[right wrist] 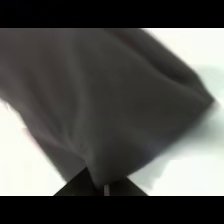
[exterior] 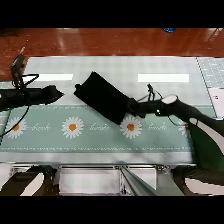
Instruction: Fold the shirts.
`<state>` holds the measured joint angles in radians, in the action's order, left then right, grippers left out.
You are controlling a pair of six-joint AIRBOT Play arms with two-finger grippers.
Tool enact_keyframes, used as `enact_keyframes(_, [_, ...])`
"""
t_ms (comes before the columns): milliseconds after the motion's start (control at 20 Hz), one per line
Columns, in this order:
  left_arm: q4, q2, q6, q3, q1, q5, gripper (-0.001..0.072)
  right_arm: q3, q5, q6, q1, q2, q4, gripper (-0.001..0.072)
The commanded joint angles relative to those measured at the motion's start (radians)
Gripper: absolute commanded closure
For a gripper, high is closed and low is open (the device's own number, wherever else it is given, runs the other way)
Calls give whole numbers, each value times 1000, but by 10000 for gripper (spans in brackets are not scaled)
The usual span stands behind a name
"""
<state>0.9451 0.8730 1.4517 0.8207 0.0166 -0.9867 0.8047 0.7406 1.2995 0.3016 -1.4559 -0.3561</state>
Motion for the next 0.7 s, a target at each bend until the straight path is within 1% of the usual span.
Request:
enact_keyframes(0, [0,3,0,0,-1,0,681,231,124,87,-7,-24,-209,689])
enact_keyframes(50, [-13,2,0,0,-1,-7,681,320,175,131,-14,-24,-289,689])
enact_keyframes(100, [-69,2,-1,0,-1,-28,681,420,239,168,-25,-24,-366,689])
enact_keyframes(150, [-140,1,-33,0,-3,-55,681,513,305,177,-45,-24,-414,689])
enact_keyframes(200, [-193,0,-97,0,-10,-71,681,592,368,195,-78,-23,-438,689])
enact_keyframes(250, [-217,1,-143,0,-28,-72,680,671,436,225,-118,-23,-452,689])
enact_keyframes(300, [-216,2,-156,0,-48,-68,680,739,490,240,-154,-23,-457,689])
enact_keyframes(500, [-216,18,-169,0,-100,-60,681,982,689,311,-291,-19,-475,689])
enact_keyframes(650, [-232,20,-169,0,-131,-61,681,1065,798,348,-423,21,-491,689])
